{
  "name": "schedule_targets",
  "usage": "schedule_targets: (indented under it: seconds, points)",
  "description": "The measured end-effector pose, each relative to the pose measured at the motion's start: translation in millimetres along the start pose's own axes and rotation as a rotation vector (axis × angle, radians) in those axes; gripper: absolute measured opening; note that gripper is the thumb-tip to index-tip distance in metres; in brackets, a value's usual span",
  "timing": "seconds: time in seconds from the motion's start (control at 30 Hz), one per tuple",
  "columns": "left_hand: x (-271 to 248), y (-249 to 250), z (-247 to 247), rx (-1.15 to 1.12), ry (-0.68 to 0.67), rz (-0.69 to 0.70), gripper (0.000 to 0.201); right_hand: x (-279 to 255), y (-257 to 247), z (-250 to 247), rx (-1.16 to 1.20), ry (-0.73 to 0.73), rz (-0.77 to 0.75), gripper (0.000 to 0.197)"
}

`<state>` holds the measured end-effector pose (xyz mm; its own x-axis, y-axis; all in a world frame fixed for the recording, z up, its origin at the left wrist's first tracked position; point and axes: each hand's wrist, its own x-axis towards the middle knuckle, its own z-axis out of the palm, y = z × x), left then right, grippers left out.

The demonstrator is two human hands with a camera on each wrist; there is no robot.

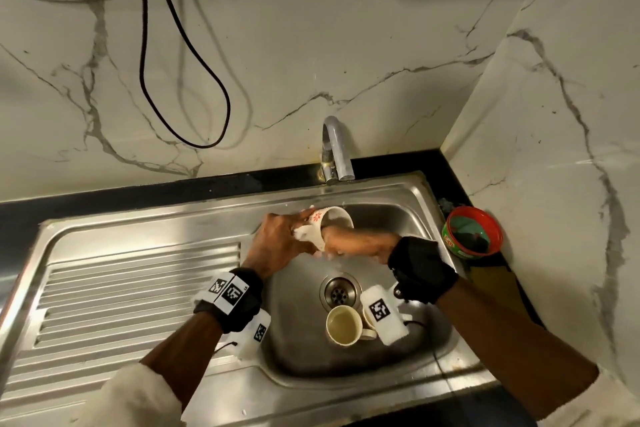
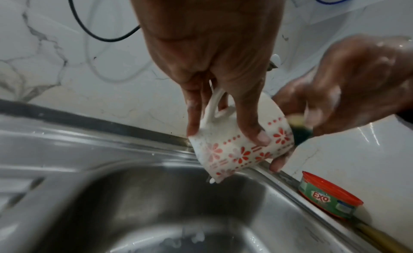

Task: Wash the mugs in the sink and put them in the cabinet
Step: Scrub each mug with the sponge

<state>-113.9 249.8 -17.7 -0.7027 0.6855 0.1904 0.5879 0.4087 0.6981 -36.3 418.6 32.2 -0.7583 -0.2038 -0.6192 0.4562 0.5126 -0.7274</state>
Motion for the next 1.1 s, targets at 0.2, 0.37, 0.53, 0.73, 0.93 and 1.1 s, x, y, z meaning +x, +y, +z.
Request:
schedule_targets:
  seconds: [0.2,0.37,0.53,0.73,0.93,1.1]
  points:
    - [4.0,-1.0,0.5,0.015,0.024,0.033,0.069,-2.5,-10.9,15.1,0.664,0.127,-0.237,0.043]
    - [5.6,-9.8,-8.7,0.037,-0.082,0.042,0.075,11.2,21.8,29.2,-0.635,0.373,-0.338,0.098]
    - [5.7,-6.1,-0.4,-0.01,-0.04,0.03,0.081,19.9,40.9,29.0,-0.923,0.656,-0.394,0.082]
    - [-3.0,-11.6,11.0,-0.028,-0.018,-0.033,0.068,19.4,24.1,29.2,0.152,0.458,-0.157,0.052]
    - [-9.9,-18.6,4.2,-0.187,0.123,-0.256,0.075,-2.6,28.5,-12.9,0.785,0.737,-0.34,0.028]
    - [-13.4,-13.1,6.2,-0.327,0.156,-0.323,0.068,-1.9,21.7,-20.8,0.543,1.003,-0.325,0.021]
